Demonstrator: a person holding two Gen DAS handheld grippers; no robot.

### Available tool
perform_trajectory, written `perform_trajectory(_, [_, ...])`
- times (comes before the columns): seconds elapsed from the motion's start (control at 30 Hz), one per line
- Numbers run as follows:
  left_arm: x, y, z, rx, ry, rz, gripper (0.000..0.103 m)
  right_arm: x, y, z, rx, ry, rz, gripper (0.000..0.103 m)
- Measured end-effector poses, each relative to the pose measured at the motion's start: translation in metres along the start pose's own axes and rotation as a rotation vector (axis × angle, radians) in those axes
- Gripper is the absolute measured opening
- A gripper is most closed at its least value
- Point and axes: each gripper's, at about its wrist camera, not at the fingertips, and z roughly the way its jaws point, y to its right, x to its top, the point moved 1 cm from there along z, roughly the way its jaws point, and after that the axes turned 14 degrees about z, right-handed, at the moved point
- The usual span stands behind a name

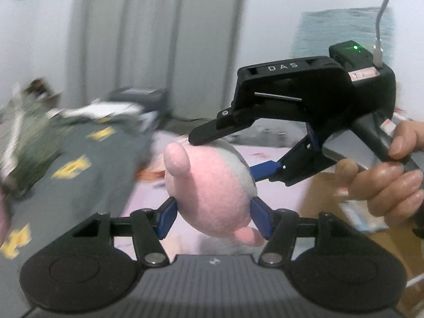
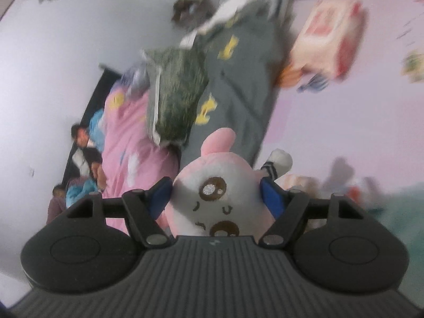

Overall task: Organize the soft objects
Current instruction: 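Grasp the pink plush toy with the right tool and lift it, then carry the plush toy into the cardboard box and open the right tool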

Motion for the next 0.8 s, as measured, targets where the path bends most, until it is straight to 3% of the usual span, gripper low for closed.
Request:
perform_trajectory(0.13, [0.029, 0.054, 0.002, -0.161, 0.044, 0.067, 0.062, -0.011, 0.021, -0.095, -0.029, 0.153, 0.034, 0.074])
perform_trajectory(0.27, [0.05, 0.113, 0.015, -0.341, 0.036, 0.108, 0.062, -0.03, 0.06, -0.185, -0.078, 0.304, 0.092, 0.074])
perform_trajectory(0.47, [0.059, 0.194, 0.066, -0.601, -0.123, 0.114, 0.062, -0.056, 0.145, -0.274, -0.186, 0.44, 0.264, 0.075])
perform_trajectory(0.63, [0.04, 0.24, 0.127, -0.733, -0.345, 0.079, 0.062, -0.067, 0.216, -0.293, -0.291, 0.443, 0.409, 0.075])
perform_trajectory(0.73, [0.022, 0.26, 0.16, -0.744, -0.456, 0.068, 0.062, -0.07, 0.256, -0.287, -0.35, 0.421, 0.475, 0.075])
perform_trajectory(0.8, [0.014, 0.271, 0.175, -0.709, -0.509, 0.091, 0.06, -0.069, 0.278, -0.272, -0.396, 0.405, 0.503, 0.075])
